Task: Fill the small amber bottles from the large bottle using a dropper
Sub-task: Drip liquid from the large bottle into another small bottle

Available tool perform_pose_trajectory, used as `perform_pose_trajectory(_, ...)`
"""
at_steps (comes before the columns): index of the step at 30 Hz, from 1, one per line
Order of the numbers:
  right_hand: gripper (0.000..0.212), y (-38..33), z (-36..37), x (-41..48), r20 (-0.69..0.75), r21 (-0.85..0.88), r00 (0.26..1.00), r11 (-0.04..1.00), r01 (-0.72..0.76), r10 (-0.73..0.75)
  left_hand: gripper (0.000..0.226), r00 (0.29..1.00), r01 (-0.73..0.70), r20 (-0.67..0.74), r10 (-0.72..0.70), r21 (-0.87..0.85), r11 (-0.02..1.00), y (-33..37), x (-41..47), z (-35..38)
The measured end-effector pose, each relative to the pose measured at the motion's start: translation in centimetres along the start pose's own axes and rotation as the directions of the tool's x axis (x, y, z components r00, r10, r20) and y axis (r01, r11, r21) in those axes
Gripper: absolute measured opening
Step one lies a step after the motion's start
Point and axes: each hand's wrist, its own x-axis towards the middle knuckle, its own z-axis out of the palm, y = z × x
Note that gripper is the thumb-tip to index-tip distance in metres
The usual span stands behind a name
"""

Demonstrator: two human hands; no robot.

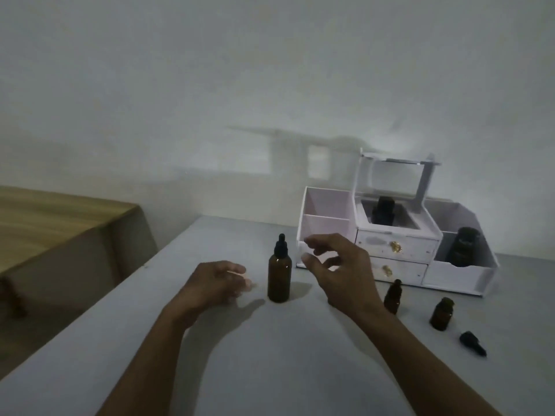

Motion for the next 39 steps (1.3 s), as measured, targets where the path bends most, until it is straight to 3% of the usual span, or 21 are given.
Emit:
perform_pose_trajectory(2,0.033,-0.6,1.7,1.0,0.015,0.038,0.999,0.998,-0.052,0.051,0.044,0.997,-0.065,-0.055,0.062,-0.056,0.996,-0.2,0.4,0.4)
perform_pose_trajectory(5,0.042,-0.9,3.7,2.3,0.033,0.059,0.992,0.99,-0.124,0.123,0.058,0.992,-0.129,-0.023,0.127,-0.074,0.989,-0.2,0.8,2.2)
perform_pose_trajectory(9,0.035,-0.9,5.3,2.9,0.057,0.042,0.988,0.988,-0.147,0.144,0.067,0.98,-0.193,0.029,0.196,-0.089,0.977,-0.3,1.3,4.1)
perform_pose_trajectory(15,0.028,-0.5,5.6,3.3,0.034,0.035,0.988,0.988,-0.152,0.15,0.053,0.967,-0.248,0.045,0.252,-0.078,0.966,-0.2,1.3,5.3)
perform_pose_trajectory(27,0.006,-1.3,5.8,3.5,-0.043,0.073,0.98,0.979,-0.189,0.193,0.056,0.969,-0.249,-0.011,0.248,-0.059,0.967,-0.6,1.4,5.7)
perform_pose_trajectory(33,0.007,-1.5,5.8,3.5,-0.057,0.055,0.985,0.986,-0.159,0.162,0.056,0.966,-0.26,-0.013,0.26,-0.049,0.964,-0.8,1.4,5.8)
perform_pose_trajectory(39,0.013,-3.4,3.1,5.3,-0.052,0.176,0.992,0.979,-0.102,0.113,0.055,0.973,-0.232,-0.012,0.232,-0.055,0.971,-0.9,1.4,5.8)
